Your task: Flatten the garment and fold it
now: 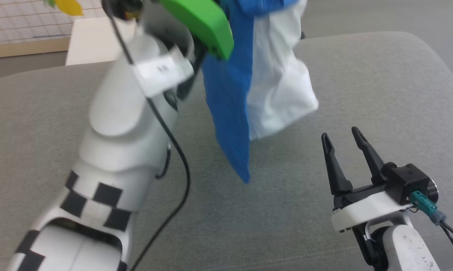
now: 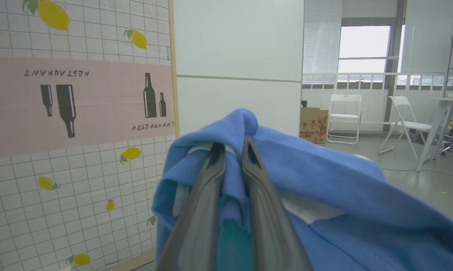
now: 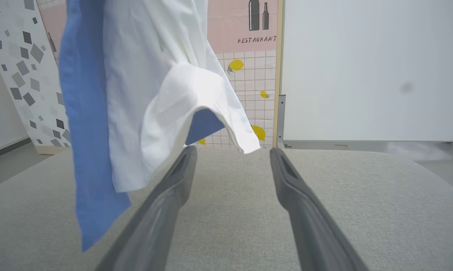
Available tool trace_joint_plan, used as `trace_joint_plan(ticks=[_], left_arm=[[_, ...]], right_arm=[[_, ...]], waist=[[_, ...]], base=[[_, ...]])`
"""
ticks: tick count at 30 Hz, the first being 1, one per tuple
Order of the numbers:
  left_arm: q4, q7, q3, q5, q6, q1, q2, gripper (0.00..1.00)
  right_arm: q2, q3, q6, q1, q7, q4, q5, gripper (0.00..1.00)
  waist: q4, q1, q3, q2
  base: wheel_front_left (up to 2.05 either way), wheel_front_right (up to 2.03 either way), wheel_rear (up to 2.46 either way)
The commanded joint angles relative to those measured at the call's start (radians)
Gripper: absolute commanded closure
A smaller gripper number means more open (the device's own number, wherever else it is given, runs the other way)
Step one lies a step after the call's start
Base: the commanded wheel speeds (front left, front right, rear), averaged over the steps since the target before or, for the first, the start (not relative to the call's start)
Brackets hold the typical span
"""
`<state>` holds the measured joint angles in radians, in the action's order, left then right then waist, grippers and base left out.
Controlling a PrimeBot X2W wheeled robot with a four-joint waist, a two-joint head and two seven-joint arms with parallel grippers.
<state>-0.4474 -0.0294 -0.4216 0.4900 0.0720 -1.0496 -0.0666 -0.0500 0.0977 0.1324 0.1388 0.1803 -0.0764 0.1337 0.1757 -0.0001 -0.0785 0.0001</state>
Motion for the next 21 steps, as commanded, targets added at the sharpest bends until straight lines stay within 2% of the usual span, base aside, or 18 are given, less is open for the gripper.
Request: trace_joint_plan(ticks=[1, 7, 12, 15, 16, 17, 21], left_arm=[[-0.026, -0.003, -0.019, 0.008, -0.008, 0.038, 0.003, 1.0], [-0.224, 0.124, -0.161, 0.013, -0.019, 0.193, 0.013, 1.0], [-0.378, 0.31, -0.253, 0.039, 0.009, 0.279, 0.015, 1.0], [-0.427, 0.391, -0.277, 0.061, 0.018, 0.297, 0.016, 1.0], [-0.433, 0.405, -0.279, 0.07, 0.02, 0.298, 0.016, 0.53], [-0.431, 0.402, -0.275, 0.079, 0.018, 0.297, 0.016, 0.0], [-0.386, 0.297, -0.245, 0.096, -0.001, 0.283, 0.016, 0.0]], right_arm=[[0.0, 0.003, -0.002, -0.013, -0.001, 0.007, 0.006, 0.0], [0.0, 0.003, -0.002, -0.012, 0.002, 0.011, 0.014, 0.0], [0.0, 0.0, -0.002, -0.007, 0.011, 0.009, 0.022, 0.0], [0.0, -0.005, -0.002, -0.006, 0.015, 0.006, 0.024, 0.0], [0.0, -0.007, -0.002, -0.005, 0.015, 0.005, 0.024, 0.0], [0.0, -0.009, -0.002, -0.004, 0.016, 0.004, 0.024, 0.0], [0.0, -0.013, -0.002, 0.002, 0.018, 0.001, 0.023, 0.0]], waist=[[0.055, 0.0001, -0.025, -0.0001], [0.113, 0.0001, -0.059, -0.0001], [0.128, 0.0001, -0.087, -0.0001], [0.118, 0.0001, -0.096, -0.0001], [0.111, 0.0001, -0.098, -0.0001], [0.103, 0.0001, -0.098, -0.0001], [0.067, 0.0001, -0.09, -0.0001]], base=[[0.0, 0.0, 0.0], [0.0, 0.0, 0.0], [0.0, 0.0, 0.0], [0.0, 0.0, 0.0], [0.0, 0.0, 0.0], [0.0, 0.0, 0.0], [0.0, 0.0, 0.0]])
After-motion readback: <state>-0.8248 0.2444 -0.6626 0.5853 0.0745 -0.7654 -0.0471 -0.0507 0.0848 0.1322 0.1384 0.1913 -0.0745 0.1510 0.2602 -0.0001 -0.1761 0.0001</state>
